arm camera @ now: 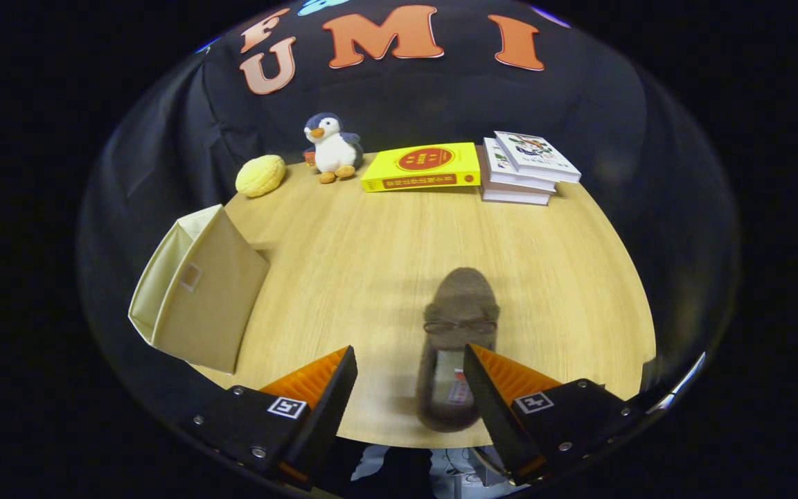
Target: Open the storage box then place both shoes into the box .Put the left shoe in first, then the right shoe, with the right side of both shoes facing outward in a uniform manner.
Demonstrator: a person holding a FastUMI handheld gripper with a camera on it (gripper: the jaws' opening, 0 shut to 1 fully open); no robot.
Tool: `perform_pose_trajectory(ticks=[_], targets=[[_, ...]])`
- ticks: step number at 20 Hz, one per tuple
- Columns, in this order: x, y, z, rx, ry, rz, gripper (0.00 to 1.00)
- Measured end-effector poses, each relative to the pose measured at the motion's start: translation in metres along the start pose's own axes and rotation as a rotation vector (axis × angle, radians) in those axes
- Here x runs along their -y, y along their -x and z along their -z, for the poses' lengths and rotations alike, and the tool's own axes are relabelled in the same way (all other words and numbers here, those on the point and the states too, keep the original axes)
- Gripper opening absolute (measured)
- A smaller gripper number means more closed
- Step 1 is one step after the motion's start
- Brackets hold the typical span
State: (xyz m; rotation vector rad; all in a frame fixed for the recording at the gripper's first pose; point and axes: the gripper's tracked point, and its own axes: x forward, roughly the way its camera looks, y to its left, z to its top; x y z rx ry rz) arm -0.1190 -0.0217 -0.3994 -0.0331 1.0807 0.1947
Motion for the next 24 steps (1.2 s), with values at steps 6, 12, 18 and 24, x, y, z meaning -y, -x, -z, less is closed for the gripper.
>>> perform_pose_trajectory(ticks=[6,12,18,24], targets=[[0.054,-0.035,0.034,-0.056,0.010,0.030,0.89],[0.073,-0.073,0.022,0.002,0.042,0.084,0.75],[0.057,-0.096,0.029,-0.017,-0.020,0.012,0.42],[0.064,-0.090,0.022,-0.015,-0.155,0.027,0.09]])
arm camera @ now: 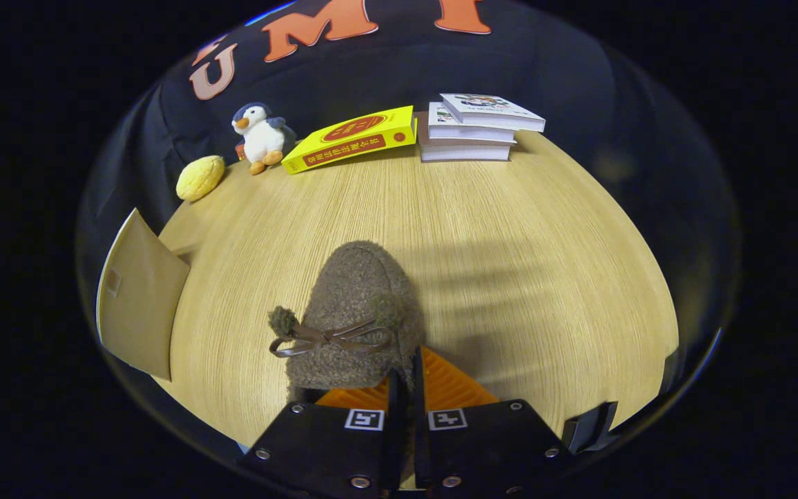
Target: Open the storage box then place both shoes into the box .Put the left shoe in first, then the right shoe, with the right side of both shoes facing outward in a uniform manner.
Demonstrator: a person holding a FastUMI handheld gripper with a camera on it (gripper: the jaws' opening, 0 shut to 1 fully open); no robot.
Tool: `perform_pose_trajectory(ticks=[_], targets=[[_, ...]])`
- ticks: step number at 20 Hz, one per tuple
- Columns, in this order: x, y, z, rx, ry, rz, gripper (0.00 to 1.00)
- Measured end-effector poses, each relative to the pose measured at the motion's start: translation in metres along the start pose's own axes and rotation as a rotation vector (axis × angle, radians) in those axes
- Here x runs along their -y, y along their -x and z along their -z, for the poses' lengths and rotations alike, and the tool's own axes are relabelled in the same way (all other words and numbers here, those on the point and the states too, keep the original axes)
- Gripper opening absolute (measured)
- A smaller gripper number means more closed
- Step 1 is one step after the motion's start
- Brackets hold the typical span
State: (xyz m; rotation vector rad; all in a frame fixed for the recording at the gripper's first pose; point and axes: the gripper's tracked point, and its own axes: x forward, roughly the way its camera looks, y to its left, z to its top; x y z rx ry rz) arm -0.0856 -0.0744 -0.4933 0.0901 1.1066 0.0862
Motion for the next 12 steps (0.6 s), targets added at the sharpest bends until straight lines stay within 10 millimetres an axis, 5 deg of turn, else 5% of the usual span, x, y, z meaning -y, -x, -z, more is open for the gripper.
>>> perform_pose_trajectory(ticks=[5,12], targets=[[-0.025,0.031,-0.019,0.042,-0.088,-0.003,0.09],[-0.115,0.095,-0.054,0.071,-0.132,-0.061,0.09]])
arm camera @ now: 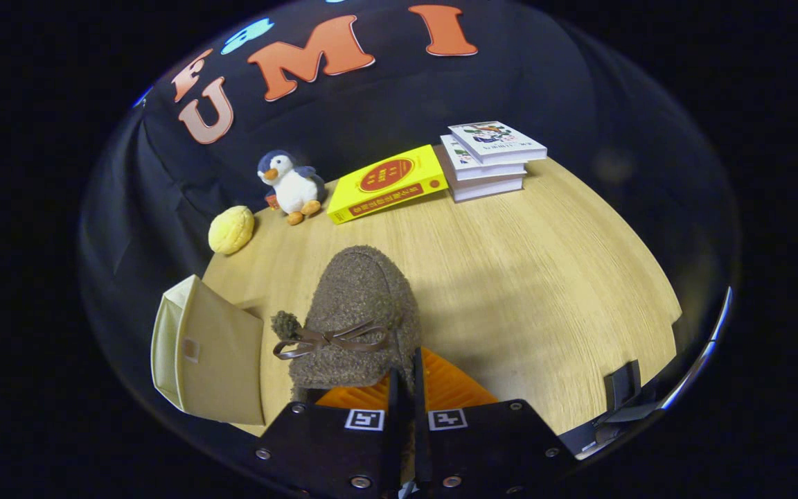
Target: Open the storage box then place both shoes into the box .Put the left shoe in first, then the right shoe, with the right side of both shoes facing outward in a uniform manner.
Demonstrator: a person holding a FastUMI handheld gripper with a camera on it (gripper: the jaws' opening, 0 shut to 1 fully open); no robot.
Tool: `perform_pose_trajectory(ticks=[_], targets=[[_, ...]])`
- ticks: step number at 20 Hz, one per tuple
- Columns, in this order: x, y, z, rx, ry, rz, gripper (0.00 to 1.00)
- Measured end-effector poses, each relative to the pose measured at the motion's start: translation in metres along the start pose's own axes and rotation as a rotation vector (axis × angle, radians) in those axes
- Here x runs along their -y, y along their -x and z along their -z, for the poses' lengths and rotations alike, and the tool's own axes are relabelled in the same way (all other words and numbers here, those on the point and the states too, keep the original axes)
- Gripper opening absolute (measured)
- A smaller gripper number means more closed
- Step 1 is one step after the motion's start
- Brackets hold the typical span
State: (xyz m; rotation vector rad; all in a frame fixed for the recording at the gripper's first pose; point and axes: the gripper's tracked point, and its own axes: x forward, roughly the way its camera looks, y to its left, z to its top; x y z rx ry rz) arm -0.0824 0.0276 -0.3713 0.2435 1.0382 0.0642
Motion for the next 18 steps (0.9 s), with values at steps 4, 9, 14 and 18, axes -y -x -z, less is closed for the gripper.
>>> perform_pose_trajectory(ticks=[4,9,14,18], targets=[[-0.071,0.024,-0.013,0.005,0.028,-0.072,0.09],[-0.168,0.033,-0.011,-0.027,0.074,-0.159,0.09],[-0.248,0.028,0.007,-0.082,0.121,-0.215,0.09],[-0.289,0.018,0.015,-0.098,0.156,-0.214,0.09]])
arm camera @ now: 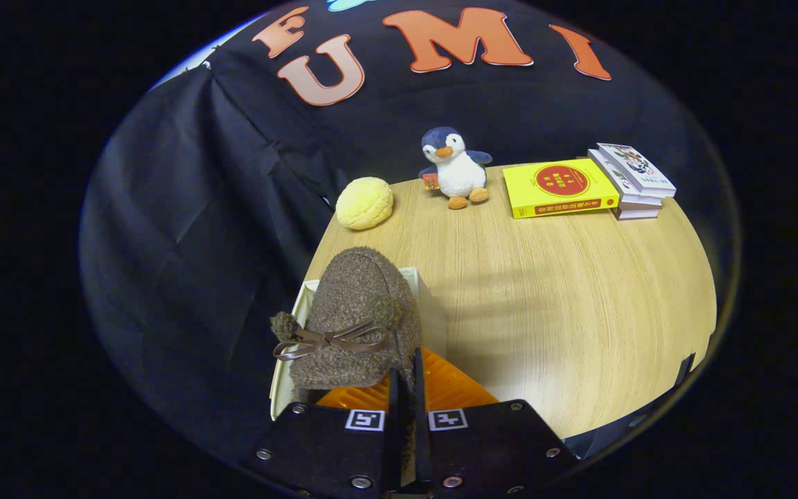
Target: Open the storage box then place both shoes into the box .Put the left shoe in first, then the right shoe, with the right side of both shoes facing outward in a uniform manner.
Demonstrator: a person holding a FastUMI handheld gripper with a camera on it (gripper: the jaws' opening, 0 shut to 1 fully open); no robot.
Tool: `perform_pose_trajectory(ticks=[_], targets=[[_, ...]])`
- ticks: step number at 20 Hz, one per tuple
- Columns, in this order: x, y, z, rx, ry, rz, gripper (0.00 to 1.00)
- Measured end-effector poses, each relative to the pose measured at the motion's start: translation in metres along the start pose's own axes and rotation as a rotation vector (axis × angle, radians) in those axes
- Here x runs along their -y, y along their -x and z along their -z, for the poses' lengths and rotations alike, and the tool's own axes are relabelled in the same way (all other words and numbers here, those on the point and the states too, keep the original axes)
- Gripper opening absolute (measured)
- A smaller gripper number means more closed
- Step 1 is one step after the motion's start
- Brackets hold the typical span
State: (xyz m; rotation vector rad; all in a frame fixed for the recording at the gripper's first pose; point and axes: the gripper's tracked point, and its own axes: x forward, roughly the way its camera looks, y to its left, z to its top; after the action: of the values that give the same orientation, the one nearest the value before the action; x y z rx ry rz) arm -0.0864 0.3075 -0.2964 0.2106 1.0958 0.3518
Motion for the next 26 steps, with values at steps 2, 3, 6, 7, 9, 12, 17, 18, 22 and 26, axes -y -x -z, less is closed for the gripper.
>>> perform_pose_trajectory(ticks=[2,3,6,7,9,12,17,18,22,26], targets=[[-0.012,-0.013,0.004,-0.015,0.009,0.014,0.09],[-0.017,-0.019,0.007,-0.026,0.010,0.023,0.09],[-0.027,-0.033,0.019,-0.055,0.008,0.048,0.09],[-0.028,-0.038,0.022,-0.061,0.009,0.057,0.09],[-0.028,-0.050,0.030,-0.072,0.014,0.086,0.09],[-0.017,-0.064,0.044,-0.100,0.044,0.173,0.09],[-0.014,-0.078,0.061,-0.138,0.069,0.234,0.11],[-0.017,-0.078,0.066,-0.156,0.063,0.224,0.13],[-0.030,-0.059,0.064,-0.151,0.054,0.159,0.21],[-0.030,-0.030,0.034,-0.070,0.049,0.101,0.27]])
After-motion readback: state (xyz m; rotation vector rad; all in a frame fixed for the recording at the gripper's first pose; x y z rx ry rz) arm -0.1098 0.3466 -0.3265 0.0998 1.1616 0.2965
